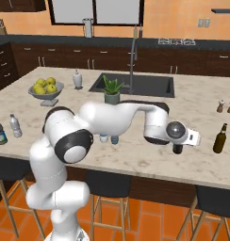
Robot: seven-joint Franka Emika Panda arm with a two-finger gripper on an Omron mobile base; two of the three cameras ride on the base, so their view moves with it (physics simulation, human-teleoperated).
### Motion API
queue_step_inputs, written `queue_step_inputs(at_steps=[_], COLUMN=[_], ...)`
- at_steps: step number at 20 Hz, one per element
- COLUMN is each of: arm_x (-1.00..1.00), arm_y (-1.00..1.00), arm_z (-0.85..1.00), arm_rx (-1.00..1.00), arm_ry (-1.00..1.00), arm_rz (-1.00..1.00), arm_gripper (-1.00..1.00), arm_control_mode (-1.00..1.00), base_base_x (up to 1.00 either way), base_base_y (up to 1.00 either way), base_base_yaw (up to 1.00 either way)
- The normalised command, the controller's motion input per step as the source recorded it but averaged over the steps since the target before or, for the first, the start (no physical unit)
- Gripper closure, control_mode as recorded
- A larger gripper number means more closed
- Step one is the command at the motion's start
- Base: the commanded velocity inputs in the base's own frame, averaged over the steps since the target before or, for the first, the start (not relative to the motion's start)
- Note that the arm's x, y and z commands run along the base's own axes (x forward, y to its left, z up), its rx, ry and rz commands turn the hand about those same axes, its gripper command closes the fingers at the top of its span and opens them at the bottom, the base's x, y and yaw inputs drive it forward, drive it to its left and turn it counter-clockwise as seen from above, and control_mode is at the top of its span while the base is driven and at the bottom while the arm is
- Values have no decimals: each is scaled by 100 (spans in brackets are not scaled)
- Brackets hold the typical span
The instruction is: Move the plastic bottles in the middle to the plastics group, and the glass bottles in the middle to the glass group.
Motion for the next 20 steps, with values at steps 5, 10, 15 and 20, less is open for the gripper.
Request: queue_step_inputs(at_steps=[5, 10, 15, 20], arm_x=[-2, 0, 8, 10], arm_y=[-3, -18, -23, -8], arm_z=[-5, 0, 11, 27], arm_rx=[-3, 0, 0, -2], arm_ry=[-2, -16, -4, 5], arm_rz=[0, 0, -2, 0], arm_gripper=[100, 100, 100, 100], arm_control_mode=[-100, -100, -100, -100], base_base_x=[0, 0, 0, 0], base_base_y=[0, 0, 0, 0], base_base_yaw=[0, 0, 0, 0])
